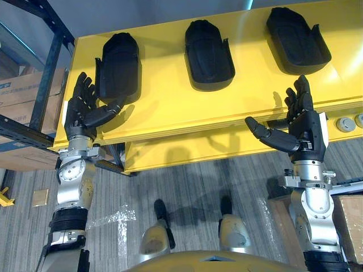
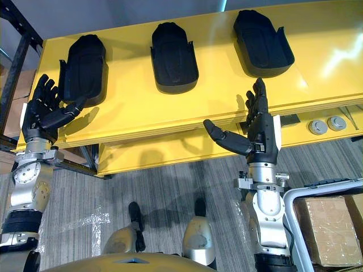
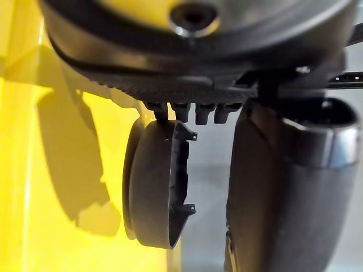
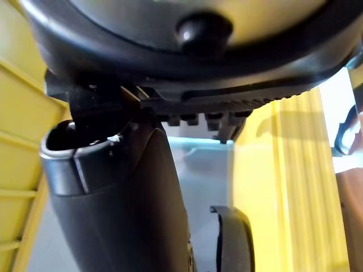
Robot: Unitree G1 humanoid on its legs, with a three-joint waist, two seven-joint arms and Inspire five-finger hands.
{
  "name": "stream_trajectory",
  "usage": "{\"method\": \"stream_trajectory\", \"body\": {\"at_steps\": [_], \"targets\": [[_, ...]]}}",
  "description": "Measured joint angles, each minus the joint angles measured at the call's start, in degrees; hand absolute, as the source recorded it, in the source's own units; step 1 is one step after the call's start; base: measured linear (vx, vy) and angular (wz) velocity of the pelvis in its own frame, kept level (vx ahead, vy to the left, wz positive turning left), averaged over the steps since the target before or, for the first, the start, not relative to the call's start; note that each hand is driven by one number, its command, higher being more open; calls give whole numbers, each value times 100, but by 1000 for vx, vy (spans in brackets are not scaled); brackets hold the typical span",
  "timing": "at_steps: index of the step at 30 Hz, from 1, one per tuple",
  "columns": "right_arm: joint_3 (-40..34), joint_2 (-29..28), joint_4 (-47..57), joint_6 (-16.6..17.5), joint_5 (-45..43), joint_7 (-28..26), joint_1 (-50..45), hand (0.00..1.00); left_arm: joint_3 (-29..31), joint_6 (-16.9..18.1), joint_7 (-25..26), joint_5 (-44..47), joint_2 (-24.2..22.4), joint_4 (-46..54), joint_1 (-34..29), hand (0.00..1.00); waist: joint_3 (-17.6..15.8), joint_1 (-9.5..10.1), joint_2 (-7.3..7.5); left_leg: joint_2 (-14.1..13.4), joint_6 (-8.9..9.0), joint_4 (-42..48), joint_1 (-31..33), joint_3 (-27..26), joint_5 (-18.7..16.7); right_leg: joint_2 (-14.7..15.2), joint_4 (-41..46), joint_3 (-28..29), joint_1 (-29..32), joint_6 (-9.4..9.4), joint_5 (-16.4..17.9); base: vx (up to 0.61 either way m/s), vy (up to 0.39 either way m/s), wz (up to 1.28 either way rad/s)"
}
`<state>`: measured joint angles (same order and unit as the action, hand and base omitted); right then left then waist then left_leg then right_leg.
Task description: Walk over and take three plastic housings, then place them on the shelf
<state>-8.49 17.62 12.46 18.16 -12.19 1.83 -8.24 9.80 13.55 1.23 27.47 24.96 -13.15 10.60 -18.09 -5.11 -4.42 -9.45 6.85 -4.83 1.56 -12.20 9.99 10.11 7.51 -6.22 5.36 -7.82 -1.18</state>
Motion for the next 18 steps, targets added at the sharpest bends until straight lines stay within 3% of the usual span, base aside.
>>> {"method": "stream_trajectory", "body": {"at_steps": [5, 11, 14, 16, 18], "targets": [[2, 0, 0, 0, -2, -20, -1, 100, -1, -10, 76, -9, 0, 0, -1, 100, 32, 1, -2, 0, 2, -1, -1, -4, -2, -1, -82, -3, -31, -21, -16, 0, 0, 0], [12, 0, 0, -3, 2, -16, -12, 100, 32, 1, 1401, -727, 0, -58, -18, 100, 189, 4, 9, 0, 18, -1, -1, -2, -22, -6, -135, -2, -58, -61, -63, 0, 0, 0], [35, -18, -4, -3, 16, 22, -116, 100, 196, 231, 2077, -1290, -63, 23, -201, 100, 282, 9, 32, 0, 20, -1, -15, -6, -46, -9, -192, -3, -95, -63, -75, 0, 0, 0], [83, -206, -129, -2, 73, 227, -315, 100, 431, 461, 2470, -1480, -425, 647, -637, 100, 432, 19, 68, 0, 24, -2, -45, -5, -89, -12, -317, -38, -202, -76, -95, 35, -6, 4], [101, -455, -254, -2, 62, 402, -510, 100, 436, 714, 2557, -1494, -782, 1384, -1164, 100, 535, 41, 98, 0, 38, -3, -122, -9, -138, -12, -402, -63, -330, -75, -92, 42, -6, 4]]}}
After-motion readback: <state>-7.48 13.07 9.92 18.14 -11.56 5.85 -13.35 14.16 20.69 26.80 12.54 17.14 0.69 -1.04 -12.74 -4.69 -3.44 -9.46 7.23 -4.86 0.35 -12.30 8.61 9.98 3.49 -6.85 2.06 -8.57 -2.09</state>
